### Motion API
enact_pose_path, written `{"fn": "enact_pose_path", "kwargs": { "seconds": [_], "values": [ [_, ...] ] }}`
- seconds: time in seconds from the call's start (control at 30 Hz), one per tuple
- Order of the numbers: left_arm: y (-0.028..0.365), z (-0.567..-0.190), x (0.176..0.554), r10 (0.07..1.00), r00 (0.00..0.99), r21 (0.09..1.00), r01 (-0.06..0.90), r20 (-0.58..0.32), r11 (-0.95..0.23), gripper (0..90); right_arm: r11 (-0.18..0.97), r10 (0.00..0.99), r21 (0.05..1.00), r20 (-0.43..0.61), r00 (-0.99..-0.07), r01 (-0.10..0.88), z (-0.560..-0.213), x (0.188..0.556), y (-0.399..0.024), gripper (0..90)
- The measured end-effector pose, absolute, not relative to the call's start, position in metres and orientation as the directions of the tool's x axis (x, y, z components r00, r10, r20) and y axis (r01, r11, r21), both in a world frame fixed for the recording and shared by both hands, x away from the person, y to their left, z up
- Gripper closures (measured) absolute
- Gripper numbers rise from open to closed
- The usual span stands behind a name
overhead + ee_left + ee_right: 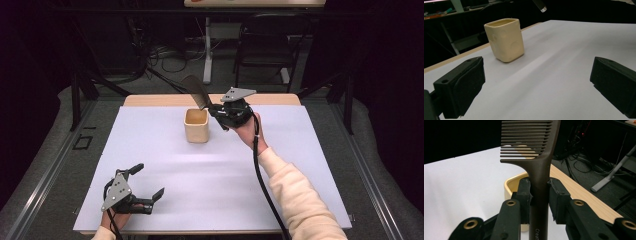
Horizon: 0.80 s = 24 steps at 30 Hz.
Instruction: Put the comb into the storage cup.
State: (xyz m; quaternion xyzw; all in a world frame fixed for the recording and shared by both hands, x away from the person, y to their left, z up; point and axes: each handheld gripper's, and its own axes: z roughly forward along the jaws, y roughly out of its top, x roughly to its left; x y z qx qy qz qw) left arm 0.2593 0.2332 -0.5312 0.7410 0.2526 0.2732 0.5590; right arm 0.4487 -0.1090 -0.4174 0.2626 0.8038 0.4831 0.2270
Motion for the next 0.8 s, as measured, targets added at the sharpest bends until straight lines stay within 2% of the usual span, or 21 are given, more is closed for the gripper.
{"fn": "enact_pose_path", "kwargs": {
  "seconds": [0.8],
  "values": [
    [0.233, -0.531, 0.259, 0.680, 0.723, 0.967, 0.068, 0.121, -0.244, 0.0, 0.354, 0.657, 0.922, -0.125, -0.743, 0.158, -0.412, 0.456, -0.090, 72.5]
  ]
}}
